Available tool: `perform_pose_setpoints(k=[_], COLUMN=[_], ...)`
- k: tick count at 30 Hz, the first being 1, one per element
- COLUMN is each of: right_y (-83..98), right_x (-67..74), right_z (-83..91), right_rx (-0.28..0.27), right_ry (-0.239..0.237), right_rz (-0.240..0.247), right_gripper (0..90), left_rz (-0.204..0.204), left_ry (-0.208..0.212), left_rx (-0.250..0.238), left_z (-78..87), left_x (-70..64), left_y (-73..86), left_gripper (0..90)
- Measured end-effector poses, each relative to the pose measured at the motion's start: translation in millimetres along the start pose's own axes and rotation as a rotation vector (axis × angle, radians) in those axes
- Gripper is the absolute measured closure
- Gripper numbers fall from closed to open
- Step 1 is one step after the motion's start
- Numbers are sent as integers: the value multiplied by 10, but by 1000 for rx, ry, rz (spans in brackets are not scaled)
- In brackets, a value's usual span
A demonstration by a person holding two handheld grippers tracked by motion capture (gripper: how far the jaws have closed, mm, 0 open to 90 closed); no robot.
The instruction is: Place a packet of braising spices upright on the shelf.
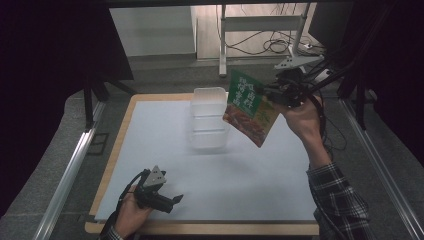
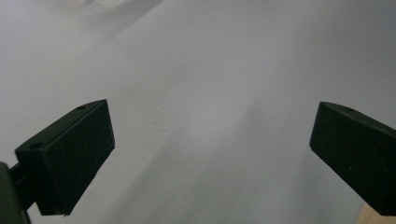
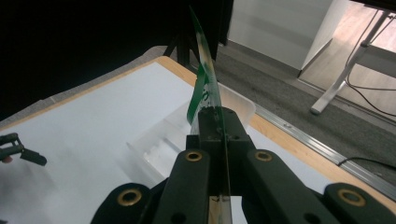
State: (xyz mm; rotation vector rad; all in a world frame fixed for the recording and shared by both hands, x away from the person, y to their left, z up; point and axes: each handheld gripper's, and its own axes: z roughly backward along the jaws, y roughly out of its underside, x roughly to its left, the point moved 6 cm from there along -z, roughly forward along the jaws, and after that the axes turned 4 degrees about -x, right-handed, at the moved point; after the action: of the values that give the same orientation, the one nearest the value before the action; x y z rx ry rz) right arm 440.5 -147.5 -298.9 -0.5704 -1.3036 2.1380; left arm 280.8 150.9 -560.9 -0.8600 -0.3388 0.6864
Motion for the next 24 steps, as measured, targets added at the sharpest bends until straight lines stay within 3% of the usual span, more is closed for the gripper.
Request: perform_pose_setpoints(k=[24], right_y=[-490], right_x=[121], right_z=[-779], right_rx=[-35], right_ry=[-47], right_rz=[-1], right_gripper=[890], left_rz=[19], left_ry=[0], left_rx=[-23], left_z=[26], left_x=[5], left_y=[-18], left_gripper=[0])
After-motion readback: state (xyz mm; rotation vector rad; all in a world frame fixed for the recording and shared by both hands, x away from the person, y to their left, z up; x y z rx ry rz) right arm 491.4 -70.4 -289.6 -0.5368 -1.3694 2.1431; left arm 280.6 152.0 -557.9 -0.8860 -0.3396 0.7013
